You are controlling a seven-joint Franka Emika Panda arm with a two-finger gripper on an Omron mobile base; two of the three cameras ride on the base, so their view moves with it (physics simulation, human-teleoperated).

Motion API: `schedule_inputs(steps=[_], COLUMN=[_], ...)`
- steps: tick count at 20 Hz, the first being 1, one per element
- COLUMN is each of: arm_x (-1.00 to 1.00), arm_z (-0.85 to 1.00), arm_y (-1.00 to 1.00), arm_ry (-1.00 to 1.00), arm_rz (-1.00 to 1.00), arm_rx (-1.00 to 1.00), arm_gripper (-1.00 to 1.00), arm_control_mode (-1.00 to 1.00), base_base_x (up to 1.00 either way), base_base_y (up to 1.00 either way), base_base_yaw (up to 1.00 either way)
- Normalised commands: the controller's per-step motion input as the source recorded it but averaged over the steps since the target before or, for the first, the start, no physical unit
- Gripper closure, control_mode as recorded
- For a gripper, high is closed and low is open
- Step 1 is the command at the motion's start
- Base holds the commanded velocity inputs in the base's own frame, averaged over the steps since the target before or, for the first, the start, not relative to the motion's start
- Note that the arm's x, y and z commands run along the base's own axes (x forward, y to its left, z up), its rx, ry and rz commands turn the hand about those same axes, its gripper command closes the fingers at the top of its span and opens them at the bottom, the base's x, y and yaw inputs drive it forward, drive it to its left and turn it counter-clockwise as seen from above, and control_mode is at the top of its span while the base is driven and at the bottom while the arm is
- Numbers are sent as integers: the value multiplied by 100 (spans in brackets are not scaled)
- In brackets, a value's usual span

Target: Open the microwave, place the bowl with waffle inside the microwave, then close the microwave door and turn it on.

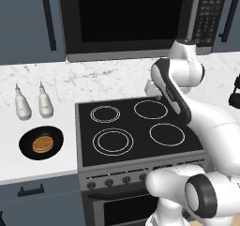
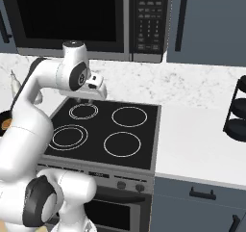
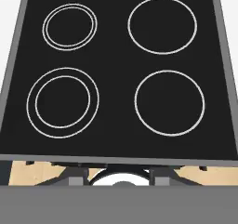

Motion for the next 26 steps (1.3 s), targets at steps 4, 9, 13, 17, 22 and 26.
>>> schedule_inputs(steps=[4,9,13,17,22,26], arm_x=[-37,-70,-53,-55,-33,-20], arm_z=[5,50,44,63,62,72], arm_y=[-26,-32,-27,-24,-30,-5], arm_ry=[-9,-24,-27,-40,-40,-37], arm_rz=[1,1,0,0,0,0], arm_rx=[0,0,0,0,0,0], arm_gripper=[-100,-100,-100,-100,-100,-100], arm_control_mode=[-100,-100,-100,-100,-100,-100], base_base_x=[0,0,0,0,0,0], base_base_y=[0,0,0,0,0,0], base_base_yaw=[0,0,0,0,0,0])
